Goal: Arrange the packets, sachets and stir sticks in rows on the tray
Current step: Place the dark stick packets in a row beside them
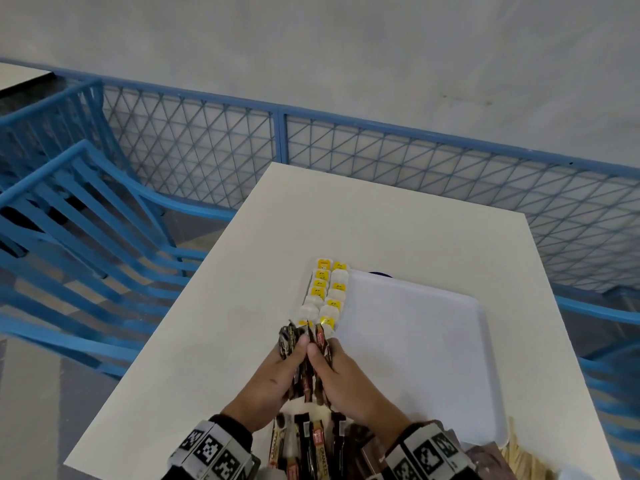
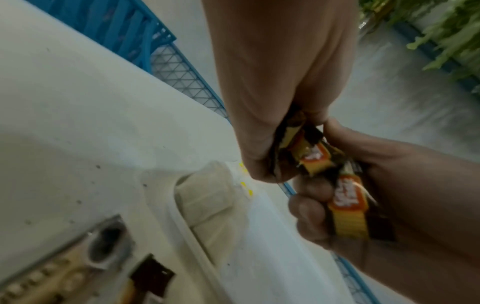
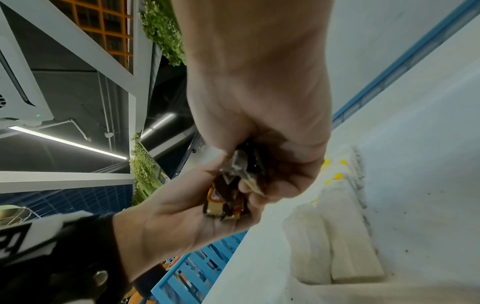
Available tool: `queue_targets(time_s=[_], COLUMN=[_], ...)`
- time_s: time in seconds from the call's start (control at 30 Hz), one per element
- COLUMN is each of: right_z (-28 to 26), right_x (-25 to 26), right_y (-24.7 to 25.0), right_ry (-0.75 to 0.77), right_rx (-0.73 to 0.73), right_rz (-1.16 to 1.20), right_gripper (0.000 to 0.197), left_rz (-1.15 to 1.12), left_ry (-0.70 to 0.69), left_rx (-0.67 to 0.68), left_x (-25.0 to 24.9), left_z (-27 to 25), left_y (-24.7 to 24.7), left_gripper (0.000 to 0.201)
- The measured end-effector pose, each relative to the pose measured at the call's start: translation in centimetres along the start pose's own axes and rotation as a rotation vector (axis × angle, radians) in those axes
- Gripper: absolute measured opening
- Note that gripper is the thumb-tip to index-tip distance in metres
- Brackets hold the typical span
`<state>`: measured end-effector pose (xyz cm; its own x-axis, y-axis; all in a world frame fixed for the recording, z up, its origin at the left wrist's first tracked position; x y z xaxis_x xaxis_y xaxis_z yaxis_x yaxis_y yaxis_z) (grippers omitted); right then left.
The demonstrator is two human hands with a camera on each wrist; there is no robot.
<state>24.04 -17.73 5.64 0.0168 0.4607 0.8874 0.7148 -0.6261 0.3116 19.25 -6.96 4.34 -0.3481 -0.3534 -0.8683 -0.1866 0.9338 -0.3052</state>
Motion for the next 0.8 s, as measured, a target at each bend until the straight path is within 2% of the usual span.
queue_targets(time_s=[0.13, 0.23, 0.37, 0.53, 0.63, 0.8], right_z=[0.1, 0.2, 0.5, 0.8, 0.5, 0.4], right_x=[0.9, 0.8, 0.3, -0.3, -0.2, -0.7], right_y=[-0.1, 0.0, 0.0, 0.5, 1.0, 2.0], right_ry=[-0.019, -0.011, 0.002, 0.018, 0.031, 0.006], right_rx=[-0.031, -0.027, 0.056, 0.113, 0.103, 0.042], right_rz=[0.002, 0.014, 0.125, 0.118, 0.097, -0.030], right_gripper=[0.050, 0.055, 0.055, 0.063, 0.053, 0.056], left_rz=[-0.036, -0.037, -0.033, -0.022, -0.020, -0.083], left_ry=[0.005, -0.024, -0.051, -0.055, -0.047, -0.015], left_rx=[0.016, 0.050, 0.015, 0.041, 0.068, -0.019], left_x=[-0.8, -1.7, -2.3, -2.2, -2.3, -1.8], left_z=[0.5, 0.8, 1.4, 1.8, 1.7, 2.1], left_y=[-1.0, -1.2, -1.1, -1.0, -1.2, -1.1], left_gripper=[0.050, 0.046, 0.035, 0.024, 0.029, 0.039])
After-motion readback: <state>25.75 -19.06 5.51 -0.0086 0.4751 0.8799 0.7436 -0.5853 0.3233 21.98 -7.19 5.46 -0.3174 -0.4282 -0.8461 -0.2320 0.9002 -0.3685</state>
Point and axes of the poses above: each hand's wrist, its own z-axis towards the middle knuckle, its own y-axis out of the back of the hand, x = y × z, the point moved 3 cm from there along z, towards the middle knuckle
